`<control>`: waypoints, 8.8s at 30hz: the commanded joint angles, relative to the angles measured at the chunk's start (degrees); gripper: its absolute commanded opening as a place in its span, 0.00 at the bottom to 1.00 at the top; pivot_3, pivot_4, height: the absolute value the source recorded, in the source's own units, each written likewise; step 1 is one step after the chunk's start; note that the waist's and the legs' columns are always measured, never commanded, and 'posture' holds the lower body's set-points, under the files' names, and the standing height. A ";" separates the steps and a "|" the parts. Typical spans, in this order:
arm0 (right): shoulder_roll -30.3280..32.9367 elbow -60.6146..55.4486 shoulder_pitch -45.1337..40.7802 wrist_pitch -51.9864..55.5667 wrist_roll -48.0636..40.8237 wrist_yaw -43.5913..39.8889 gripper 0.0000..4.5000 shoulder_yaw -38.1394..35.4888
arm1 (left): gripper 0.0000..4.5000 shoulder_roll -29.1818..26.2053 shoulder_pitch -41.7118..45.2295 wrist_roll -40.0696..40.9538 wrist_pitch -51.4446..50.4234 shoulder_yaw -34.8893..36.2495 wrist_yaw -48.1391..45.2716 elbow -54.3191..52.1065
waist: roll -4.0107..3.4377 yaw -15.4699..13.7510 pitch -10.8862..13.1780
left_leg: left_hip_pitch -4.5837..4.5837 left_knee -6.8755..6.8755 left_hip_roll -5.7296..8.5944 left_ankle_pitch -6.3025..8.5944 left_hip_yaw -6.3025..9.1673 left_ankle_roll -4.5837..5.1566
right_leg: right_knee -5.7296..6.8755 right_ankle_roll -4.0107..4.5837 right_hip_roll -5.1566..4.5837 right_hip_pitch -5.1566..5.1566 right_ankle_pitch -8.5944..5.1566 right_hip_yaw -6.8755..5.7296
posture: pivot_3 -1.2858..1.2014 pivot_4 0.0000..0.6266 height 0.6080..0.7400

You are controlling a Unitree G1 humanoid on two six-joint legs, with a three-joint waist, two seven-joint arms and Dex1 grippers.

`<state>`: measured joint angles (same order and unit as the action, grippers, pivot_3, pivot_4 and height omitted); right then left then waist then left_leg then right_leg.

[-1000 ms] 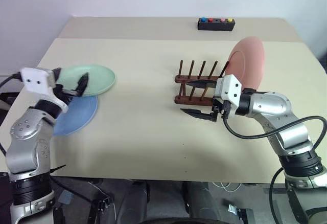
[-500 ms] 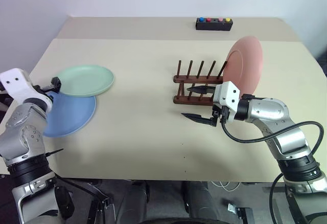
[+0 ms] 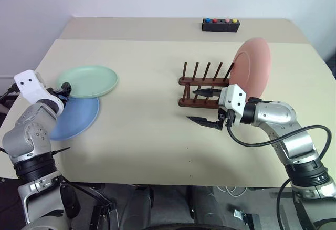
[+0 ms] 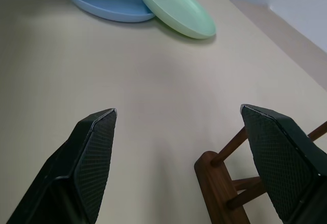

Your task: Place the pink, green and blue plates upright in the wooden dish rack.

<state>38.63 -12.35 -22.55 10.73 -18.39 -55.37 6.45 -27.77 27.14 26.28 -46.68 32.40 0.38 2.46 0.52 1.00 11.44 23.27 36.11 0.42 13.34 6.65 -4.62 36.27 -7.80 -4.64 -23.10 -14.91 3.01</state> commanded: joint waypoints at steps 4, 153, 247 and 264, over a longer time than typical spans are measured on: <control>-0.40 -1.34 0.18 -1.29 0.13 0.58 0.89 -1.73 | 0.01 0.21 0.85 0.36 0.47 0.95 0.85 -0.45 | 0.00 0.00 0.00 | 0.00 0.00 0.00 0.00 0.00 0.00 | 0.00 0.00 0.00 0.00 0.00 0.00 | 0.52 0.24 0.96; -11.48 6.14 -19.88 -15.51 10.94 21.37 0.00 -5.37 | 1.00 14.45 10.38 -11.81 27.20 -18.14 -2.66 -12.27 | 0.22 -0.14 -0.03 | 0.03 0.05 0.08 -0.09 0.02 -0.13 | 0.13 -0.05 -0.02 -0.04 0.06 0.02 | 0.52 0.24 0.96; 0.90 -10.42 -12.45 9.51 -10.45 16.82 0.99 -0.65 | 1.00 1.79 -8.75 -4.78 24.78 -21.23 -26.00 -14.20 | 0.05 0.30 -0.04 | 0.01 0.02 -0.05 -0.06 0.01 -0.04 | 0.10 0.04 0.10 -0.09 0.07 0.02 | 0.52 0.24 0.96; -5.47 -1.96 -12.10 -1.66 0.58 7.70 0.99 3.33 | 1.00 -1.82 -6.02 -10.03 3.70 10.93 11.86 -2.95 | 0.19 0.86 -0.02 | 0.06 -0.04 -0.02 -0.06 0.04 -0.06 | 0.08 0.00 0.02 -0.13 0.09 -0.01 | 0.52 0.24 0.96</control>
<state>33.56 -13.31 -34.35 10.44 -18.24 -47.39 10.79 -29.74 20.90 15.62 -40.63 40.96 10.28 -0.34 0.72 1.87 11.42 23.33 36.09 0.40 13.28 6.69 -4.68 36.35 -7.79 -4.63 -23.21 -14.82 3.00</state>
